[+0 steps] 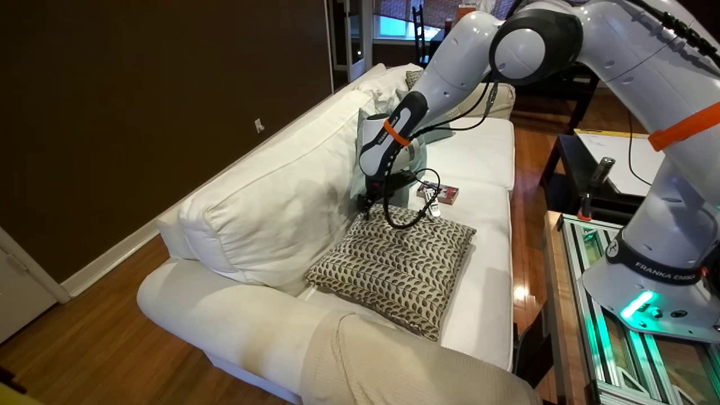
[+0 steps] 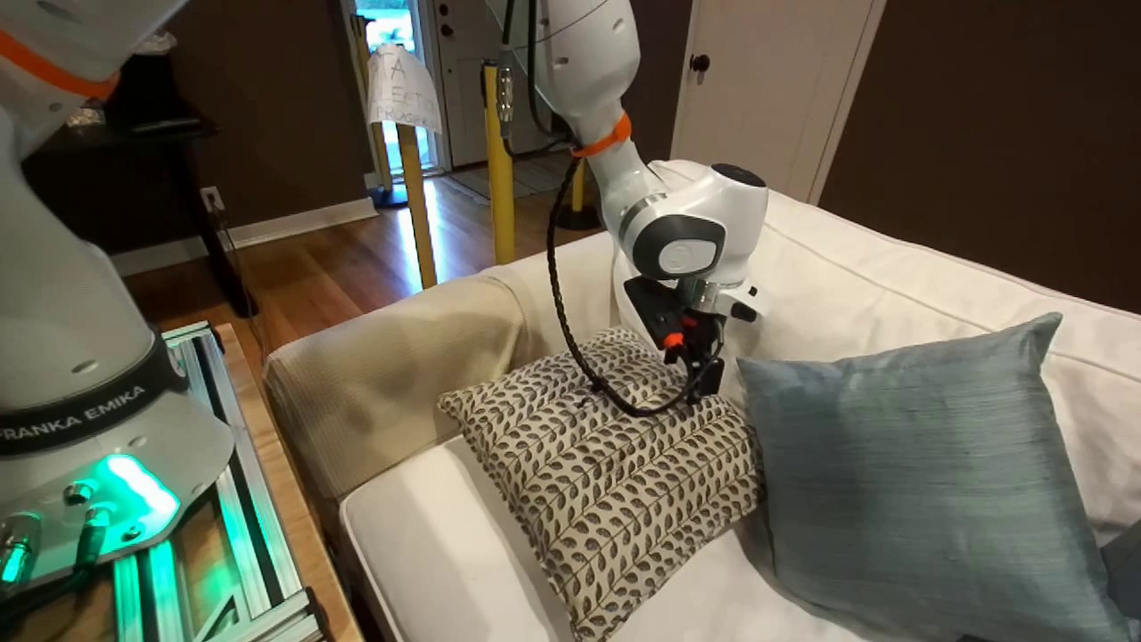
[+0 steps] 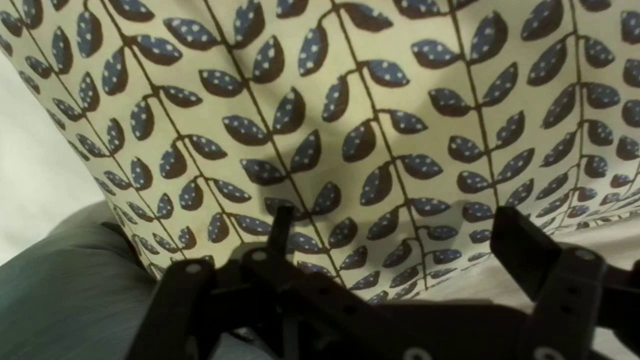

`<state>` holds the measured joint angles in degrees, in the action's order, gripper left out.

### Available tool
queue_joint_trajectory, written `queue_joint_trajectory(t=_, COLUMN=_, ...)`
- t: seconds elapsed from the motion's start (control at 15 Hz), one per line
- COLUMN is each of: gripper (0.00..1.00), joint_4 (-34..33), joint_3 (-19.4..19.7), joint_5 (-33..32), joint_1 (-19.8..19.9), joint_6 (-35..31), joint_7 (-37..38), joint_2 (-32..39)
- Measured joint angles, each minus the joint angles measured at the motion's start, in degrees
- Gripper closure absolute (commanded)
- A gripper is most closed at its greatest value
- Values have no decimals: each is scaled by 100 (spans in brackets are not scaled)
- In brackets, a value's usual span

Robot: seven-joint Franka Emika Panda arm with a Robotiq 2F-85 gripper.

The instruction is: Put the pillows upright

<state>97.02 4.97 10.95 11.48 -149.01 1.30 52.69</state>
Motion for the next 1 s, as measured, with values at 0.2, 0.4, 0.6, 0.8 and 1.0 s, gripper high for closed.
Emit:
queue_joint_trajectory(t=0.2, gripper=0, joint_4=-392, joint_3=4, joint_5=-42, joint_1=-33, joint_6=100, joint_7=114, joint_2=287)
queue_joint_trajectory(t=0.4, gripper=3, joint_4=-831, joint_3=34, joint_5=-158, joint_1=-127, joint_6=438, joint_7=281, joint_2=609)
queue_joint_trajectory(t=0.6, gripper=30, joint_4=-1238, joint_3=79, joint_5=-266, joint_1=-216, joint_6=867, joint_7=405, joint_2=915)
queue_joint_trajectory(t=0.8, gripper=54, joint_4=-1596, joint_3=124, joint_5=-351, joint_1=-251, joint_6=1228, joint_7=460, joint_2=1154)
queue_joint_trajectory(t=1.0, gripper=76, joint_4=-1873, joint_3=136, joint_5=-356, joint_1=-222, joint_6=1502, joint_7=473, joint_2=1260)
